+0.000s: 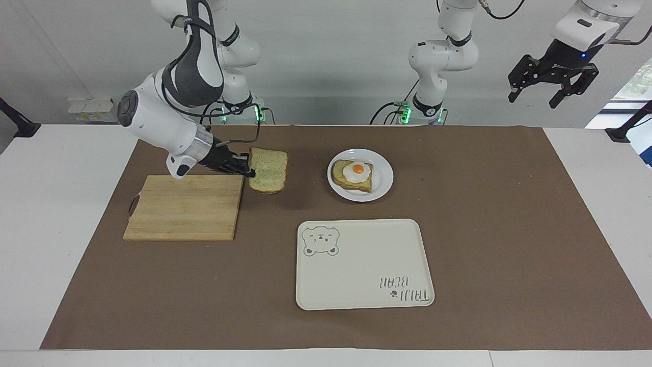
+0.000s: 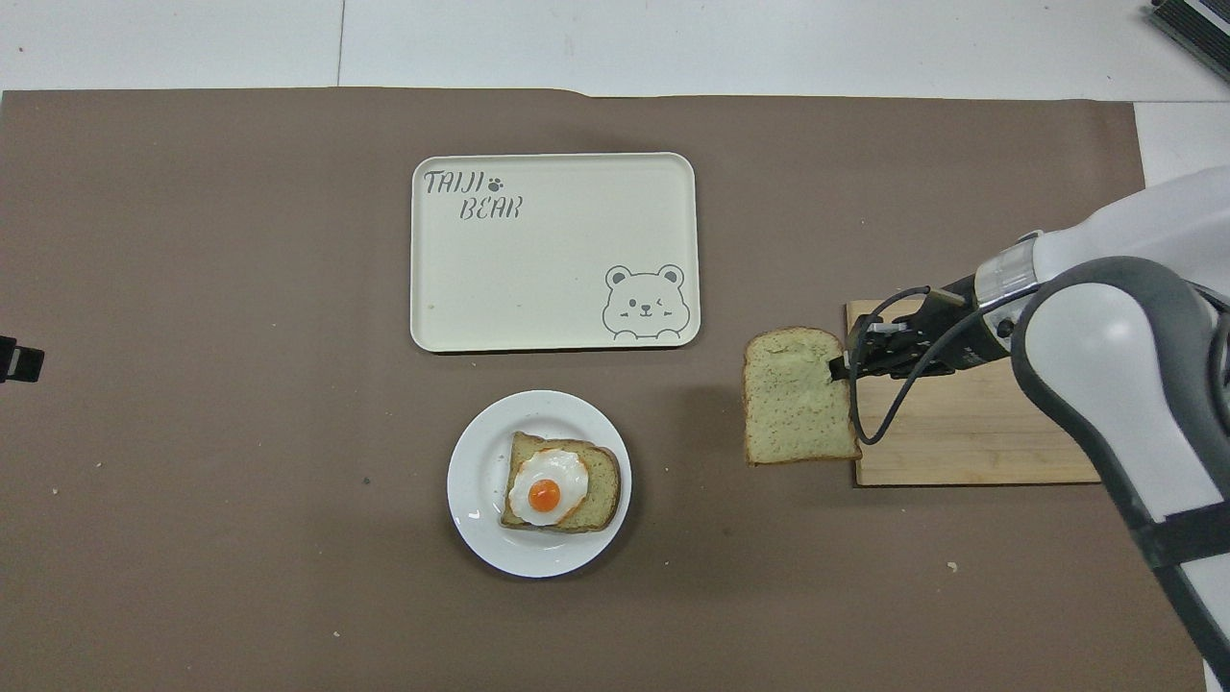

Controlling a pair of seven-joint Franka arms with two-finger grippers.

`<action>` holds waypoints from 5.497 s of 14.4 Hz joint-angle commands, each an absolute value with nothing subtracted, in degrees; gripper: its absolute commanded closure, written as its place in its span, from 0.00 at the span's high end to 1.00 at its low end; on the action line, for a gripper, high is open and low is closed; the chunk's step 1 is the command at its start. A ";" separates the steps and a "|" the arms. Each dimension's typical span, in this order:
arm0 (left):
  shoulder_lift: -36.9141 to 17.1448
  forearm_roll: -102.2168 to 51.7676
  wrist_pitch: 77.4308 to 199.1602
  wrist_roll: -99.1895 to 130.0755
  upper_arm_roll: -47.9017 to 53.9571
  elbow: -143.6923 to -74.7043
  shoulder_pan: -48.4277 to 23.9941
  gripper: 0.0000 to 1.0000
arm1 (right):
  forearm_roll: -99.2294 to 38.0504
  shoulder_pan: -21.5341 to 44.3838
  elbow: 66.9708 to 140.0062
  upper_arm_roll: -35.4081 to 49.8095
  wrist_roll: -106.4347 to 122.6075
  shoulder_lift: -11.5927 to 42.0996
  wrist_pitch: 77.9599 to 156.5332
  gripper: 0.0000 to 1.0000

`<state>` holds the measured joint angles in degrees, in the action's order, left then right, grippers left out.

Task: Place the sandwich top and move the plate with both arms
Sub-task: 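Carry the bread slice with the right gripper toward the white plate, then lay the bread slice onto the egg toast and open the right gripper, then withdraw the right gripper to the board while the left gripper reaches the plate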

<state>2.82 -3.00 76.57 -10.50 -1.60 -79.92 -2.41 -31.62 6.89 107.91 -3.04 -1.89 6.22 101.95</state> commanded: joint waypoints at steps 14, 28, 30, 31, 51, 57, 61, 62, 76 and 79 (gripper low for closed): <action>4.22 -3.34 76.82 -10.02 -1.41 -81.74 -2.02 1.00 | -43.77 30.93 108.98 -3.25 -8.87 14.76 122.68 0.00; 4.31 -3.34 76.90 -10.11 -1.49 -81.65 -2.02 1.00 | -43.68 36.83 115.13 -3.34 -9.14 15.65 129.20 0.00; 4.31 -3.34 76.90 -10.02 -1.49 -81.65 -2.02 1.00 | -43.68 36.91 115.05 -3.34 -10.01 15.73 129.37 0.00; 4.31 -3.34 76.90 -10.02 -1.49 -81.74 -2.02 1.00 | -43.59 36.83 114.87 -3.34 -10.11 15.91 129.46 0.11; 4.57 -3.52 76.90 -11.16 -1.32 -82.09 -2.02 1.00 | -9.32 23.64 108.63 -4.39 -13.53 8.53 122.79 1.00; 4.83 -6.32 78.40 -13.36 -1.41 -84.19 -2.02 1.00 | -6.69 21.10 108.55 -4.39 -13.62 6.42 119.71 1.00; 5.80 -10.54 80.41 -14.32 -1.49 -88.05 -1.93 1.00 | -5.81 18.46 108.63 -4.39 -13.27 3.70 116.46 1.00; 5.80 -11.24 81.29 -15.02 -1.49 -89.02 -1.93 1.00 | -5.28 17.50 108.63 -4.31 -13.27 2.82 115.85 1.00; 10.11 -39.53 106.16 -25.66 -1.14 -125.84 -3.96 1.00 | -4.31 8.53 108.19 -4.31 -9.32 -1.23 110.23 1.00; 9.76 -47.96 113.27 -29.33 -1.14 -132.60 -7.37 1.00 | -4.31 6.51 108.19 -4.39 -7.56 -3.25 106.89 1.00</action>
